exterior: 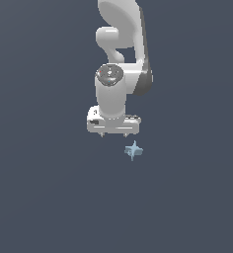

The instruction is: Pick up the object and move it to a goal position.

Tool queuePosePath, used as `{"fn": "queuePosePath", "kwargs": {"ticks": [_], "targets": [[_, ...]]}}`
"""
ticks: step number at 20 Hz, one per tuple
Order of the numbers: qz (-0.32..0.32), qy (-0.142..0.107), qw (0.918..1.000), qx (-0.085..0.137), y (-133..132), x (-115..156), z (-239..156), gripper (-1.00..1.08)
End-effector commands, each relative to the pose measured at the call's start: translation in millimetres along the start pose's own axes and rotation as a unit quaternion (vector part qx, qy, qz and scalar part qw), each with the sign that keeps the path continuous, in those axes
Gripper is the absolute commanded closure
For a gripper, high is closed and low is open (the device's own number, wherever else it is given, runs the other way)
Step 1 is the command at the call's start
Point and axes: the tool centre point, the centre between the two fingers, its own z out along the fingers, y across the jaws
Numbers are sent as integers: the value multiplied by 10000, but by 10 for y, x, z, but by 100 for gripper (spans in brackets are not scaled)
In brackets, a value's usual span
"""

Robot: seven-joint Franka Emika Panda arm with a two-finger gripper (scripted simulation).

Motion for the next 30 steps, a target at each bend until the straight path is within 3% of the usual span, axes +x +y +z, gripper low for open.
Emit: {"fn": "queuePosePath", "kwargs": {"ticks": [1, 10, 18, 25, 30], "targets": [[0, 0, 10000, 0, 0, 0, 0, -92], [-107, -17, 9999, -91, 173, -22, 95, -92], [-128, -15, 9999, -92, 165, -20, 98, -92], [-598, 8, 9981, -114, 4, 16, 178, -92], [-1251, 42, 9920, -137, -226, 56, 291, -92]]}}
